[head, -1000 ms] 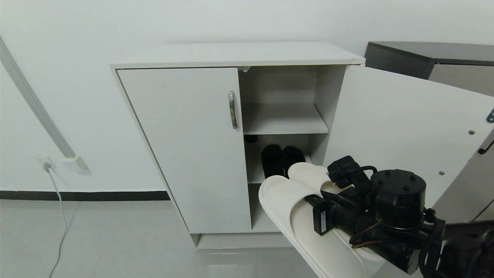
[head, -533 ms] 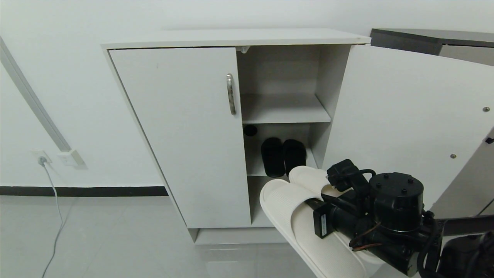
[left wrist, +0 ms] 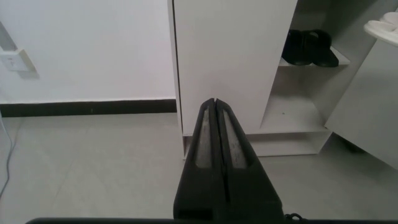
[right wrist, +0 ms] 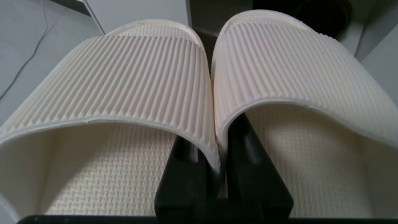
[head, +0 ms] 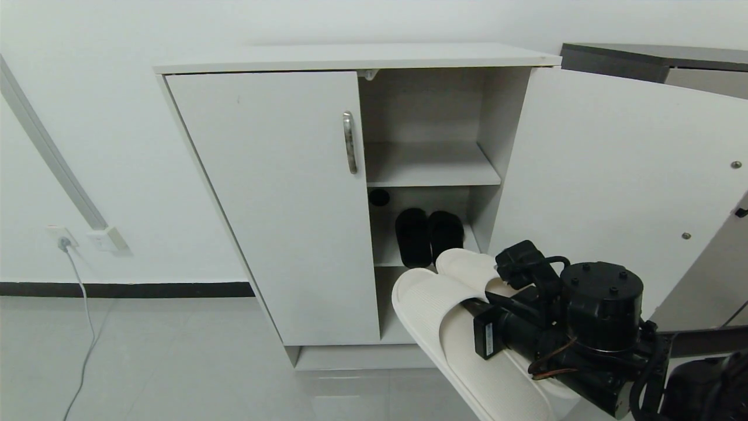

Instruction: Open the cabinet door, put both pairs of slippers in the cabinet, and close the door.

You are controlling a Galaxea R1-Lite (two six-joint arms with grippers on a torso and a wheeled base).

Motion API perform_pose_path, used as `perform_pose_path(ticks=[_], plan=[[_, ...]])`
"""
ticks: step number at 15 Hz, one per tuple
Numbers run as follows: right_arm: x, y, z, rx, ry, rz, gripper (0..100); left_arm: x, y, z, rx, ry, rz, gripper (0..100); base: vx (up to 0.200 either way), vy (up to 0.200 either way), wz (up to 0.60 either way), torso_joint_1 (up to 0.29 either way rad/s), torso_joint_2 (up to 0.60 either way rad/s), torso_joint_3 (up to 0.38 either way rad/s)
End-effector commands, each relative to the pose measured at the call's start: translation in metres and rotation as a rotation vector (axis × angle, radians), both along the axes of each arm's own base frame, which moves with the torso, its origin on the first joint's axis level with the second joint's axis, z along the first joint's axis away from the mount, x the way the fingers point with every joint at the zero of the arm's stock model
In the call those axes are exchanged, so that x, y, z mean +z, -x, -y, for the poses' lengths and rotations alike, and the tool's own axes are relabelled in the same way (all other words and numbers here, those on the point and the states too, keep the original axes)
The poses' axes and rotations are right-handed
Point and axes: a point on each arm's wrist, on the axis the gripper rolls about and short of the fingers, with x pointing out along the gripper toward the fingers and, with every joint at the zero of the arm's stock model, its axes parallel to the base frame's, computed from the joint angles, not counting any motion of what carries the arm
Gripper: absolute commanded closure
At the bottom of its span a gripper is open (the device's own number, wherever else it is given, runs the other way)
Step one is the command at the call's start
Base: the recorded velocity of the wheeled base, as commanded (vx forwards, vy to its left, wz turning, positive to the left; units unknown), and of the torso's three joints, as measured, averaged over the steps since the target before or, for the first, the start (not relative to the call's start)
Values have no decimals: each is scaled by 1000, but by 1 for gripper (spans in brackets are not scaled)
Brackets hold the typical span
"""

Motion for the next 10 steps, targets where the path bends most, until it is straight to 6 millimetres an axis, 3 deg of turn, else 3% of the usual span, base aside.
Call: perform_pose_path(ticks=[1,3,5,10], plan=[[-3,1,-1,4,8,-8,100,0,0,0,0,-1,-2,100,0,0,0,0,0,0],[-4,2,-2,11,10,-10,100,0,0,0,0,-1,-2,100,0,0,0,0,0,0],[-4,7,-4,44,4,-12,100,0,0,0,-1,-1,-2,100,0,0,-600,5,2,0],[-16,7,-14,78,12,16,100,0,0,0,0,-1,-2,100,0,0,0,0,0,0]])
